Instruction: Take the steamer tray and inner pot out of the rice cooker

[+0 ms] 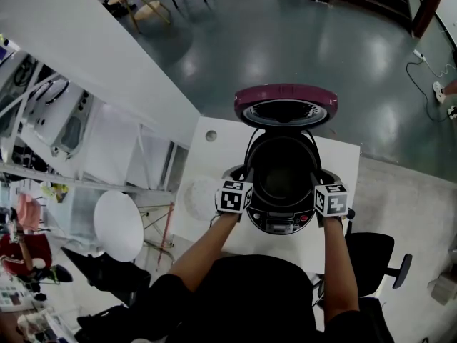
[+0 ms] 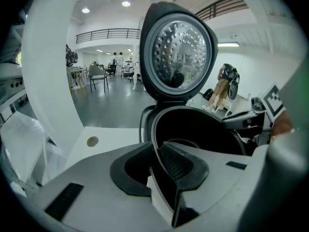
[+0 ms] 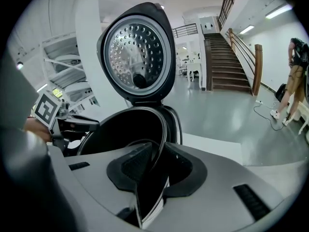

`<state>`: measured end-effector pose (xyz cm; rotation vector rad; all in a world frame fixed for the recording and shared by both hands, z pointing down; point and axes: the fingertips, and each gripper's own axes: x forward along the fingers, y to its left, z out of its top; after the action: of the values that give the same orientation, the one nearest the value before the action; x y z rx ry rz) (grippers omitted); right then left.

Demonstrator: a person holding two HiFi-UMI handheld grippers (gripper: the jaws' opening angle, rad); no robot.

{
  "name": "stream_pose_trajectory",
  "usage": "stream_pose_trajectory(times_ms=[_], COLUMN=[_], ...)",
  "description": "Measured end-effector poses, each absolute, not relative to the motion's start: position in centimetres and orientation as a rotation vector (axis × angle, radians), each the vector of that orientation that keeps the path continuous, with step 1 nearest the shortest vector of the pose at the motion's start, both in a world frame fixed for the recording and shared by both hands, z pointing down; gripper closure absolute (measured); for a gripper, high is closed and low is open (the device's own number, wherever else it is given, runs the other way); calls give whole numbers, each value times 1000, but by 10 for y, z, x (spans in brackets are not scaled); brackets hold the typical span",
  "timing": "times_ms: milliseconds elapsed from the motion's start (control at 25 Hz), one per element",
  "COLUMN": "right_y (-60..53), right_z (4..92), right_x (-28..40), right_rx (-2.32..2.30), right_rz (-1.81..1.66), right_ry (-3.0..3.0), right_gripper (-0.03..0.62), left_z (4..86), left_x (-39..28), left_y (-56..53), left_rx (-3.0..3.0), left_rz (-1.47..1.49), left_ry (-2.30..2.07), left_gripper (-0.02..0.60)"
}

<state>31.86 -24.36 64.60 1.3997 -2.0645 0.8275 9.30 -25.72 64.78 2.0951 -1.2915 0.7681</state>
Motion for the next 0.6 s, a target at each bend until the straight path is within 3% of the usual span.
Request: stream_pose_trajectory(times_ms=[600], right_y=[-246], right_z=[641], right_x=[323], right_rx=[1425], right_rz=[938], right_ry=[-2141], right_gripper=[544], left_z=[646], left_x=[94], left_y=[-252], left_rx=[2027], left_rz=[650], left_ry=[-1257], left_gripper=[536])
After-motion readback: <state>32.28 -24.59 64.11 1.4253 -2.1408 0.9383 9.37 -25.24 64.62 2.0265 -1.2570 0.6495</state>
